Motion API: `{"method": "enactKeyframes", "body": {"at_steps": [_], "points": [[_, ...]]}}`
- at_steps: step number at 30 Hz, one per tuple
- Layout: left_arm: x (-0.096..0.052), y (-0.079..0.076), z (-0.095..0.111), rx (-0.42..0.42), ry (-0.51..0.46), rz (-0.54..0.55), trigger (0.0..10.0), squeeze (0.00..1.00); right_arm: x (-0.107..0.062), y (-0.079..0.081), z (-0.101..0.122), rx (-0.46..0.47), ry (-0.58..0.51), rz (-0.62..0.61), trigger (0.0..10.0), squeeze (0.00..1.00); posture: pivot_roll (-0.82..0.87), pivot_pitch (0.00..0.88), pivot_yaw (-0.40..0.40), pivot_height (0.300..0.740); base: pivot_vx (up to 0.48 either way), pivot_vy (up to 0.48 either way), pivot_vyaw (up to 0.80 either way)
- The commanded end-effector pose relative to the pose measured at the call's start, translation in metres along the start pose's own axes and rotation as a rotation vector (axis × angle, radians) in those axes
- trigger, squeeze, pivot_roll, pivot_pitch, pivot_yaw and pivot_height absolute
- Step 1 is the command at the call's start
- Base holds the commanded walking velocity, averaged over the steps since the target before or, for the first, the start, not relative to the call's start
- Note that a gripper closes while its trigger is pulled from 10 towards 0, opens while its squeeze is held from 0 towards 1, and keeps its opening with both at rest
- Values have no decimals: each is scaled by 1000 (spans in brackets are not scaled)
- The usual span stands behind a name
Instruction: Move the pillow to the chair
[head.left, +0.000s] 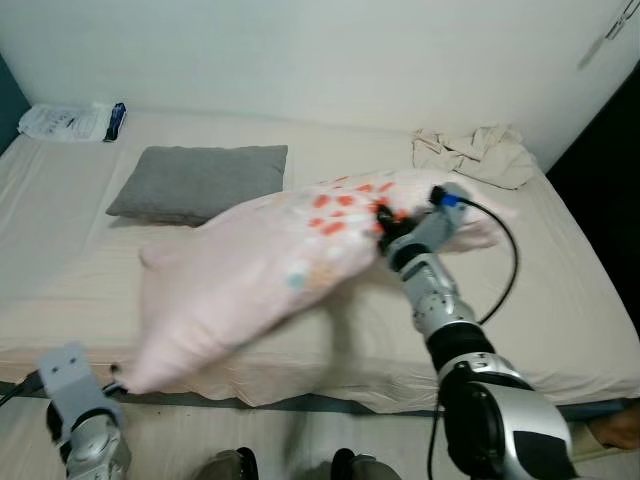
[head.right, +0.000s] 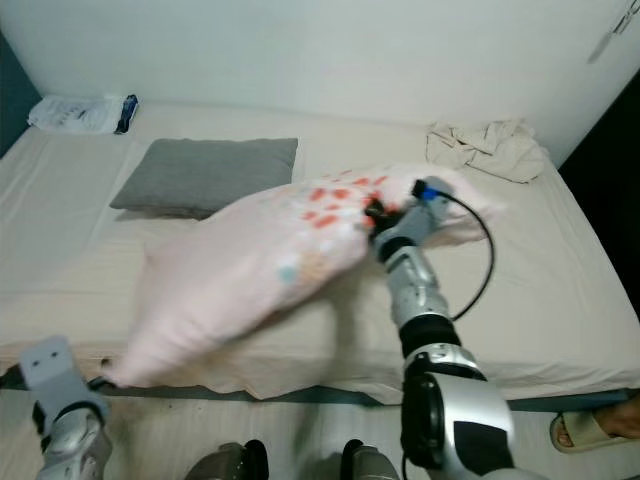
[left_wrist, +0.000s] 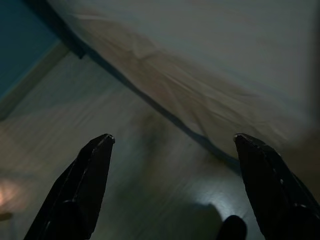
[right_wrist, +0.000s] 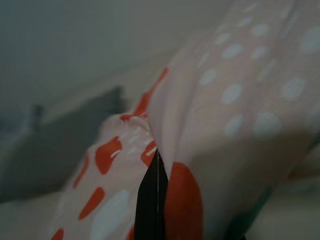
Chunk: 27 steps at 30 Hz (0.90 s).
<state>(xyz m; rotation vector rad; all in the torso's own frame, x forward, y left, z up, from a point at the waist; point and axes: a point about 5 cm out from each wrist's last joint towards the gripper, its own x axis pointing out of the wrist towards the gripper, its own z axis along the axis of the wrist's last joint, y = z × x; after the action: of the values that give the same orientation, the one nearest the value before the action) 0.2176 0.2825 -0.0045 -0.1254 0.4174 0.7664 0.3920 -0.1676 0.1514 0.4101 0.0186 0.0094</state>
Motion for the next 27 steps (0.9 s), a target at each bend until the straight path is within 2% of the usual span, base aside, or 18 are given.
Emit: {"method": "enactKeyframes", "body": {"at_steps": [1, 4, 5, 6, 7, 9, 10, 11, 12, 13, 15, 17, 21, 25, 27], "points": [[-2, 11, -12, 17, 45, 49, 10000, 0, -2, -3, -7, -123, 38, -9, 10000, 0, 6, 201, -54, 740, 0, 0, 0], [-2, 14, -13, 18, 48, 60, 10000, 0, -4, 0, -16, -179, 84, 22, 10000, 0, 10, 188, -55, 740, 0, 0, 0], [-2, 15, -13, 44, 38, 52, 10000, 0, -5, 5, -23, -250, 101, 61, 10000, 0, 12, 198, -53, 740, 0, 0, 0], [-2, 15, -13, 44, 38, 52, 10000, 0, -5, 5, -23, -250, 101, 61, 10000, 0, 12, 198, -53, 740, 0, 0, 0], [-1, 12, -12, 70, 26, 36, 10000, 0, -8, 13, -33, -284, 129, 113, 10000, 0, 15, 213, -54, 740, 0, 0, 0], [-1, 12, -12, 70, 26, 36, 10000, 0, -8, 13, -33, -284, 129, 113, 10000, 0, 15, 213, -54, 740, 0, 0, 0], [-1, 8, -12, 86, 18, 13, 10000, 0, -11, 18, -45, -293, 163, 146, 10000, 0, 24, 222, -54, 740, 0, 0, 631], [-3, -11, -4, 117, -48, -88, 10000, 0, -20, 28, -67, -306, 216, 213, 10000, 0, 22, 228, -43, 740, 0, 0, 763], [-4, -20, 0, 133, -82, -137, 10000, 0, -24, 32, -74, -324, 233, 237, 10000, 0, 23, 227, -44, 740, 0, 0, 763], [-4, -20, 0, 133, -82, -137, 10000, 0, -24, 32, -74, -324, 233, 237, 10000, 0, 23, 227, -44, 740, 0, 0, 763], [-7, -34, 7, 138, -118, -197, 10000, 0, -26, 37, -80, -328, 247, 265, 10000, 0, 25, 243, -45, 740, 0, 0, 763], [-11, -46, 10, 109, -132, -239, 10000, 0, -28, 45, -82, -301, 240, 313, 10000, 0, 20, 227, -43, 740, 0, 0, 763], [-14, -56, 14, 158, -175, -289, 10000, 0, -28, 55, -81, -327, 221, 375, 10000, 0, 19, 223, -38, 740, 0, 0, 766], [-13, -60, 13, 138, -158, -300, 10000, 0, -26, 59, -80, -295, 221, 374, 10000, 0, 27, 212, -39, 740, 0, 0, 767], [-12, -61, 17, 128, -172, -303, 10000, 0, -27, 66, -83, -308, 235, 407, 10000, 0, 21, 216, -39, 740, 0, 0, 763]]}}
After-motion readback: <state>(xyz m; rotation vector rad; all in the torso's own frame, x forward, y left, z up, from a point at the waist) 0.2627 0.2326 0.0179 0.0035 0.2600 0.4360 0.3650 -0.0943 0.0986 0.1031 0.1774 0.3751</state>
